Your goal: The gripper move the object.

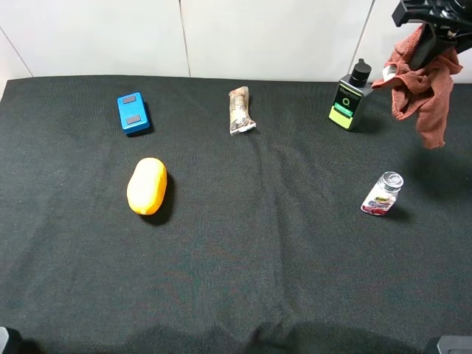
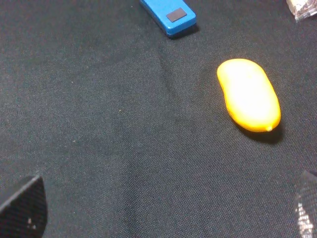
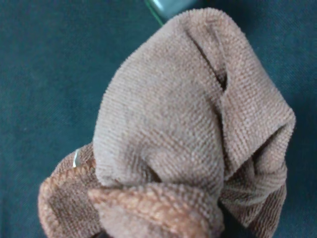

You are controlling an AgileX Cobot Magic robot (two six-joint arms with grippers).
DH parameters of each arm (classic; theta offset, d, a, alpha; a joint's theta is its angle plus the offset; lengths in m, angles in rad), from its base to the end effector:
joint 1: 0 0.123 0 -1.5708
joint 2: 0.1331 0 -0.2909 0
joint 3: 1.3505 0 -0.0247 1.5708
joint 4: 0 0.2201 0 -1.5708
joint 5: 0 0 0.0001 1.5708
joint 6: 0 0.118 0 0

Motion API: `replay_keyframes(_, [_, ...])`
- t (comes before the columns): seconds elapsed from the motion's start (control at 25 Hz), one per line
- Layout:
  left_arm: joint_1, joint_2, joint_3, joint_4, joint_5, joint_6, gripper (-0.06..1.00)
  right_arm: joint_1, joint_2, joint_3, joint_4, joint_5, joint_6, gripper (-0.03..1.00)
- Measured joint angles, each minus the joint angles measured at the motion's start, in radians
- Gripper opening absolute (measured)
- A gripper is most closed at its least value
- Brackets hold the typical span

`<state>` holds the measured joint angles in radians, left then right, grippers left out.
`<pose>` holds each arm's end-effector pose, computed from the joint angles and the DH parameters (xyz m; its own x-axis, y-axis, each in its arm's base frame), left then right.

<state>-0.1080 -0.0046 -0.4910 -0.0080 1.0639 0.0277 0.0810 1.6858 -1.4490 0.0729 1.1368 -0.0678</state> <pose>-0.0138 0.0007 0.2473 -0.4572 0.0735 -0.8863 0.1249 0.9920 0.0179 0.3241 0.0341 0.2836 -0.9521 -0.1144 -0.2837 -0.1347 0.9895 0.0529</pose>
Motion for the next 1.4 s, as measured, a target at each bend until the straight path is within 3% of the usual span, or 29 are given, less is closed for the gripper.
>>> replay_keyframes(0.68, [0.0,0.0,0.0,0.0,0.0,0.0,1.0,-0.093,0.118,0.0,-0.019,-0.11,-0.021,0.08])
replay_keyframes(1.4, [0.0,0.0,0.0,0.0,0.0,0.0,1.0,-0.097,0.297,0.0,-0.047,-0.186,-0.023,0.08])
